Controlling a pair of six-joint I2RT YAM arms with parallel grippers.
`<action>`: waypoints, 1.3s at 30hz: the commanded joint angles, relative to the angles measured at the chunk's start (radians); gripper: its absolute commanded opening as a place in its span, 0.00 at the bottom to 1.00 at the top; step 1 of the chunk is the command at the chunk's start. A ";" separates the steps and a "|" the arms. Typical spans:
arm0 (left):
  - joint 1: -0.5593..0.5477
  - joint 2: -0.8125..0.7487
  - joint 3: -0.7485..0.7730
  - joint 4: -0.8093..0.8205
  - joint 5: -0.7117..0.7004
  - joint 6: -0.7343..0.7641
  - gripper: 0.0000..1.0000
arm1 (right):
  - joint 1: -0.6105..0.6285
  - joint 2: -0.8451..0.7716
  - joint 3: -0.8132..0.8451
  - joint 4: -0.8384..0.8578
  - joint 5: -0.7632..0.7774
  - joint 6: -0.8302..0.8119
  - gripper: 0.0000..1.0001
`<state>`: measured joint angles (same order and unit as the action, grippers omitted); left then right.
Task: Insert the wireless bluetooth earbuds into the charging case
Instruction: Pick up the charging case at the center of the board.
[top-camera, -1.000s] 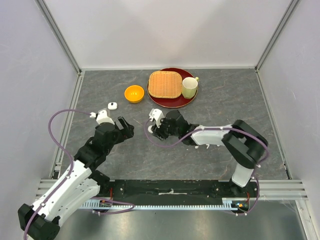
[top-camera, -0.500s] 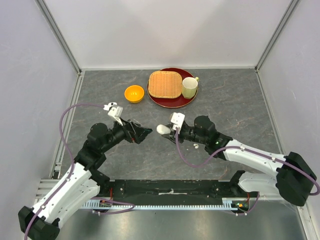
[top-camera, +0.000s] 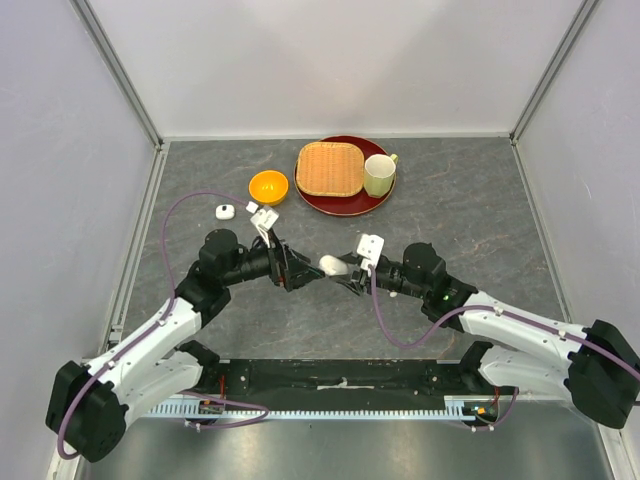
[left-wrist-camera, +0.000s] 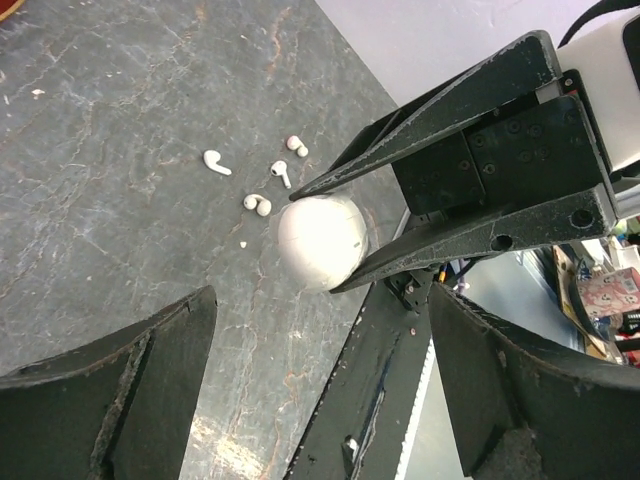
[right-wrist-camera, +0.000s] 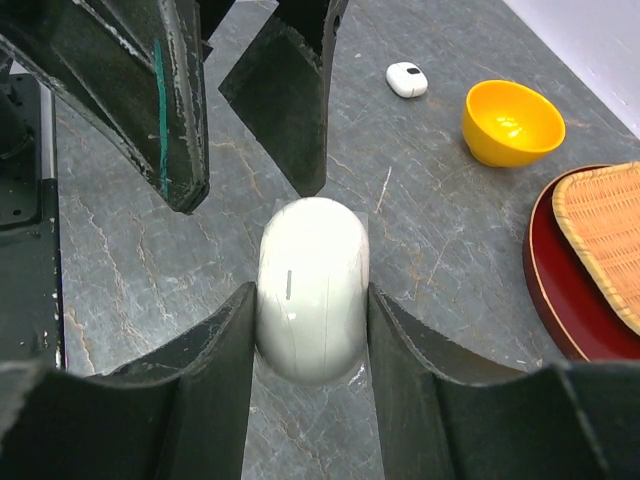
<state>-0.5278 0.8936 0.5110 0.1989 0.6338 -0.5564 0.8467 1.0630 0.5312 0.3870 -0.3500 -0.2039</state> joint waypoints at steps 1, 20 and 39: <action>-0.015 0.018 0.050 0.082 0.057 -0.039 0.91 | -0.001 -0.026 -0.019 0.069 -0.018 0.017 0.00; -0.080 0.185 0.123 0.068 -0.032 -0.103 0.73 | -0.001 -0.001 -0.059 0.200 0.049 0.072 0.00; -0.104 0.242 0.142 0.088 -0.043 -0.116 0.49 | -0.003 -0.001 -0.077 0.210 0.039 0.041 0.00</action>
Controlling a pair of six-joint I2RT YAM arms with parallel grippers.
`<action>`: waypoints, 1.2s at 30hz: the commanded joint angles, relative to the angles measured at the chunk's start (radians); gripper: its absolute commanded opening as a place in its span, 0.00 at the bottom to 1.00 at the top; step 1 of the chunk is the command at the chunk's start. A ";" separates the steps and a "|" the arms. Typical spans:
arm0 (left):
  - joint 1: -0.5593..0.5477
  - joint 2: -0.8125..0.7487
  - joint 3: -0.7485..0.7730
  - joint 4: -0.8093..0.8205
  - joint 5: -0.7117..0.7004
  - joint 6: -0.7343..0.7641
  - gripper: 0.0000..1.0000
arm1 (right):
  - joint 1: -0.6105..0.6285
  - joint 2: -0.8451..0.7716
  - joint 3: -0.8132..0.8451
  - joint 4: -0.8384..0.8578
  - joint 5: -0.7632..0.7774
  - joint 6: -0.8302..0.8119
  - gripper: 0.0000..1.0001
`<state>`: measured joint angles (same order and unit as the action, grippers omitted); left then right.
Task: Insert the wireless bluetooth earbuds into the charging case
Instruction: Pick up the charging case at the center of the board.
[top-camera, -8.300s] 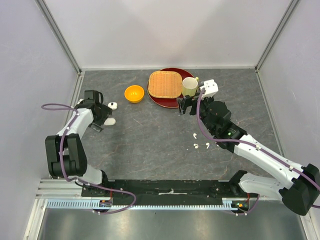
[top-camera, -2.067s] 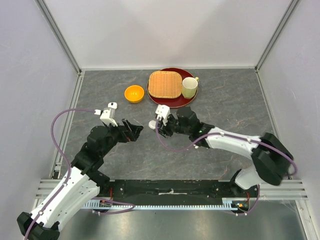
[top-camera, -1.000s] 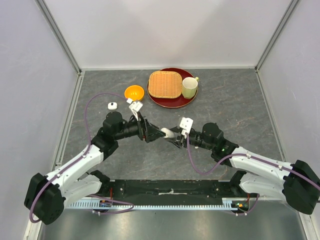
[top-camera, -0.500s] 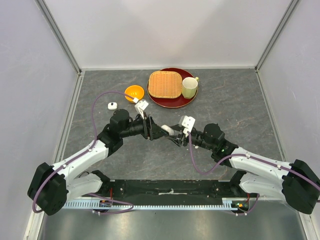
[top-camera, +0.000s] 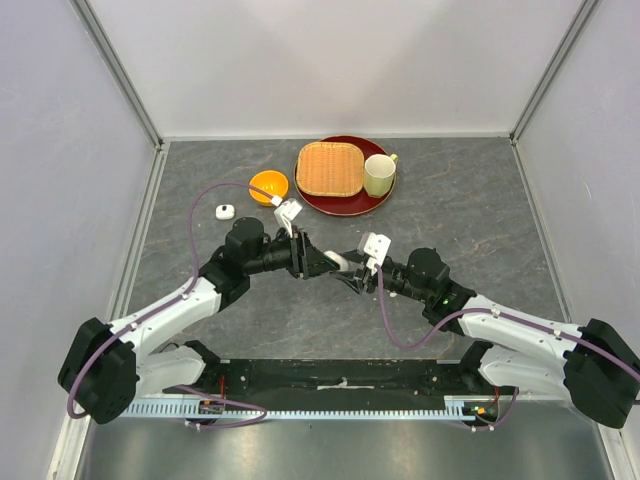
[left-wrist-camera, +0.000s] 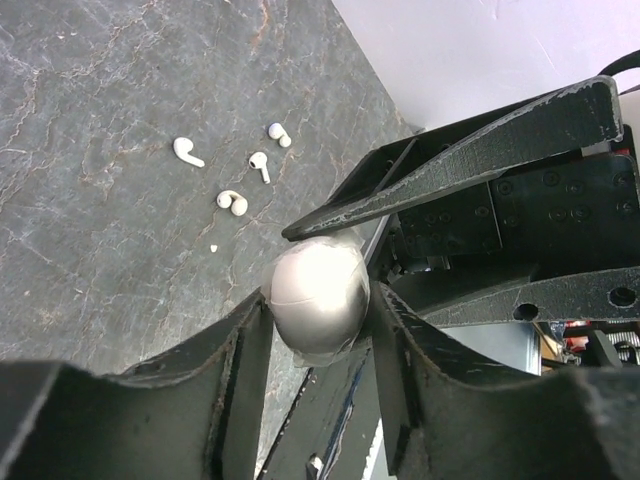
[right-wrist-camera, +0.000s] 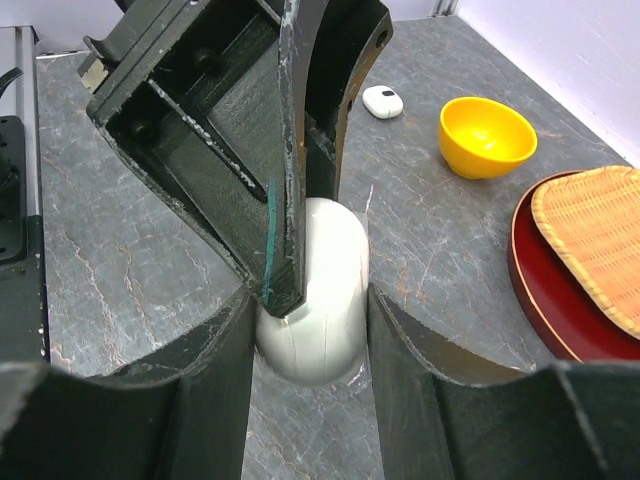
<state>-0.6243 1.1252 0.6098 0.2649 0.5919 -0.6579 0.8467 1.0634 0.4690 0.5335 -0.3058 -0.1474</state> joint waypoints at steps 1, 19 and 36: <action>-0.009 0.010 0.047 0.022 -0.001 -0.014 0.48 | -0.001 -0.002 -0.015 0.063 -0.006 -0.014 0.00; -0.023 0.028 0.050 -0.016 -0.044 0.043 0.02 | -0.001 -0.006 -0.007 0.069 0.011 0.005 0.55; -0.022 -0.321 -0.099 0.002 -0.445 0.265 0.02 | -0.017 -0.192 0.090 -0.274 0.528 0.394 0.98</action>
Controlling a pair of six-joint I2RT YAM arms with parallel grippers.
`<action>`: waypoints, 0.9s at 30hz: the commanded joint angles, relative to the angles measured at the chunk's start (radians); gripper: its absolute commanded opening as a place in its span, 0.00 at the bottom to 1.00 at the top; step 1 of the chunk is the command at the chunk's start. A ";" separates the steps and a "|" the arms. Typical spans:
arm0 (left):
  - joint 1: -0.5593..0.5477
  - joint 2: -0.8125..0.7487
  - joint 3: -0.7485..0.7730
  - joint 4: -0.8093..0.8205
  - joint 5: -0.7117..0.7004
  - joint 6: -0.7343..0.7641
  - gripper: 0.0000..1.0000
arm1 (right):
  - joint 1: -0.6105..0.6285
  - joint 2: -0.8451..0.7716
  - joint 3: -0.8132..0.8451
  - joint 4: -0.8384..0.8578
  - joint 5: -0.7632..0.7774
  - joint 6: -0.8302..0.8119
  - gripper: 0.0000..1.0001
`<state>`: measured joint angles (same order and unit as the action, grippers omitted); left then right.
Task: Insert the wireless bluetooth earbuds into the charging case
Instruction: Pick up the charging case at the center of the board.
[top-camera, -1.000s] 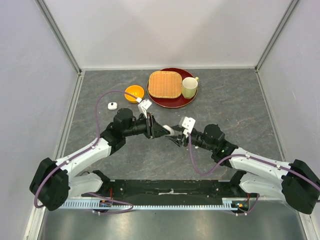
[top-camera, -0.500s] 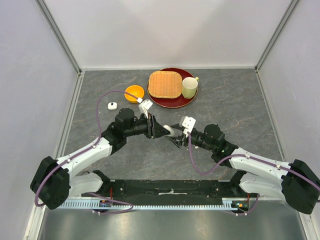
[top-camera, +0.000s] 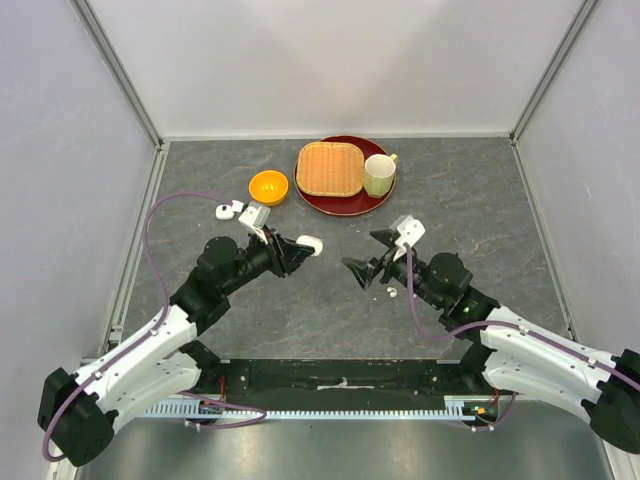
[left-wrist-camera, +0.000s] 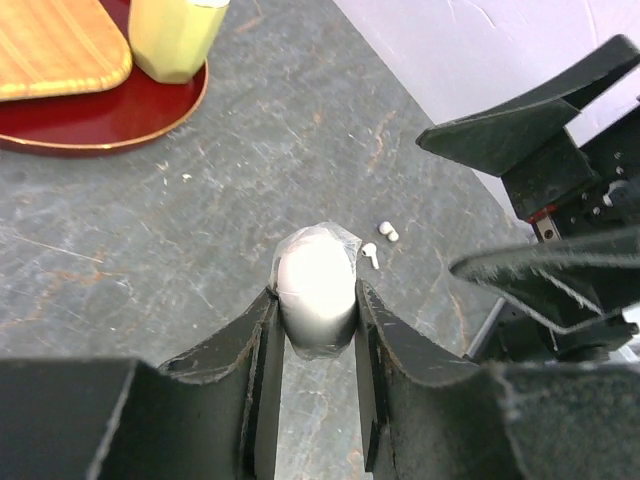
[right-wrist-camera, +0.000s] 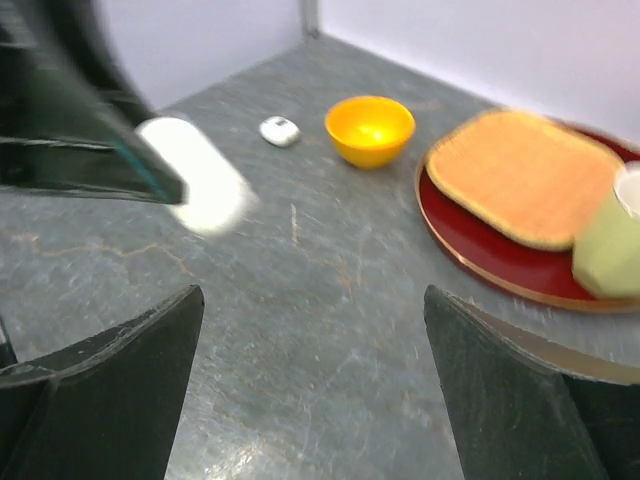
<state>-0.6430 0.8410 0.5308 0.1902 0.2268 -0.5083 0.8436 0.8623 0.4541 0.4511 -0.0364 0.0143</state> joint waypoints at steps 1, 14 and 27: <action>-0.001 -0.058 -0.029 0.104 -0.067 0.122 0.02 | -0.027 0.023 0.130 -0.239 0.351 0.281 0.98; -0.003 -0.022 -0.050 0.491 -0.017 0.301 0.02 | -0.385 0.099 0.244 -0.299 -0.231 1.179 0.98; -0.003 -0.002 -0.121 0.663 0.150 0.323 0.02 | -0.400 0.184 0.195 -0.214 -0.396 1.504 0.98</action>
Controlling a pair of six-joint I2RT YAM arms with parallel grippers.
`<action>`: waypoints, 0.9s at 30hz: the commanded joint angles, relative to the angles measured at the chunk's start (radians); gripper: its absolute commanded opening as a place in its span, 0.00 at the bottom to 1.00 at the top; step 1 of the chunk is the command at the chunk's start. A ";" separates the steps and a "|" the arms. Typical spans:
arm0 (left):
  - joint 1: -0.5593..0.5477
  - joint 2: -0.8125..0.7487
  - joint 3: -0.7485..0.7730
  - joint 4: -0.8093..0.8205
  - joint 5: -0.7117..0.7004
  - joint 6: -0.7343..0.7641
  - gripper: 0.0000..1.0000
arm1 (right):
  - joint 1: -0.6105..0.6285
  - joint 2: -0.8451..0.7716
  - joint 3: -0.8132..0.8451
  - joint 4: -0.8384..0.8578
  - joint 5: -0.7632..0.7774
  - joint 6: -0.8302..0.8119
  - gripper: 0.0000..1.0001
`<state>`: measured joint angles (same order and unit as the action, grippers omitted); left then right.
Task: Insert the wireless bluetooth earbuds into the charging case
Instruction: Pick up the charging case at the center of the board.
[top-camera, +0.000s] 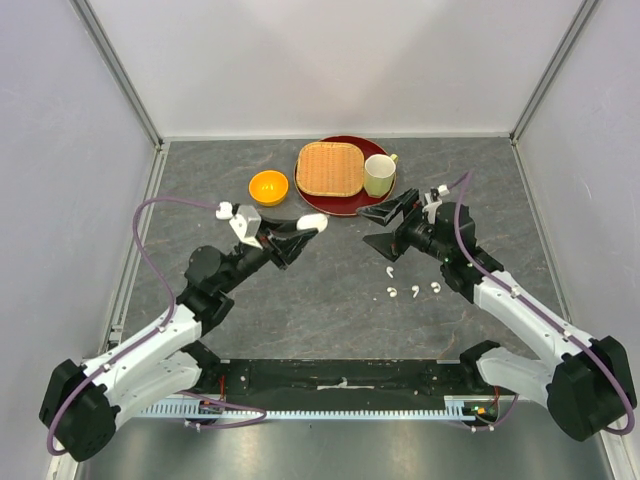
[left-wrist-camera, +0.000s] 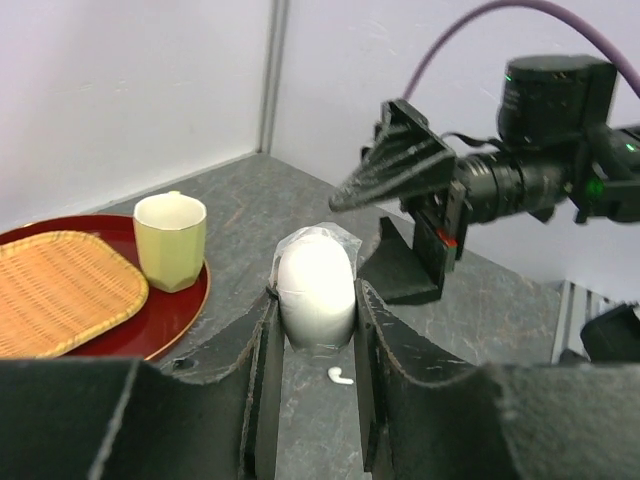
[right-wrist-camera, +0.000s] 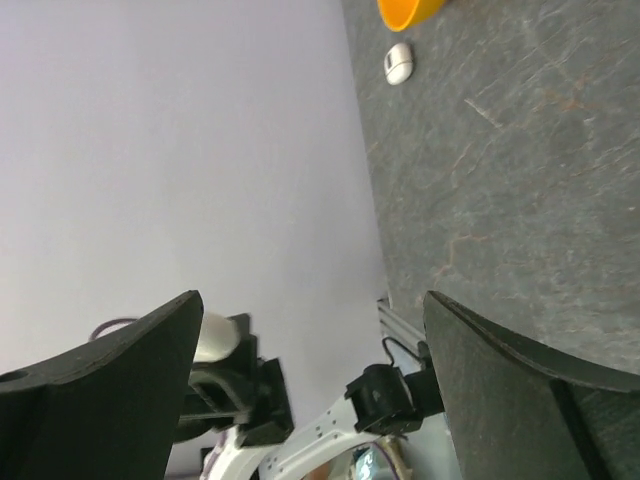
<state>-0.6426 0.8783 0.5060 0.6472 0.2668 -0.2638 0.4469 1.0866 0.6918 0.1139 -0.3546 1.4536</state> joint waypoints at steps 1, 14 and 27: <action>-0.003 -0.045 -0.139 0.265 0.141 0.083 0.02 | -0.002 -0.054 -0.066 0.176 -0.104 0.074 0.98; -0.005 -0.081 -0.224 0.394 0.235 0.014 0.02 | 0.102 -0.142 -0.083 0.166 -0.109 0.223 0.98; -0.003 0.005 -0.235 0.502 0.264 -0.015 0.02 | 0.280 0.059 -0.086 0.455 -0.072 0.359 0.91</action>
<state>-0.6437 0.8837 0.2550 1.0580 0.5171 -0.2680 0.7025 1.1290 0.5987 0.4248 -0.4465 1.7233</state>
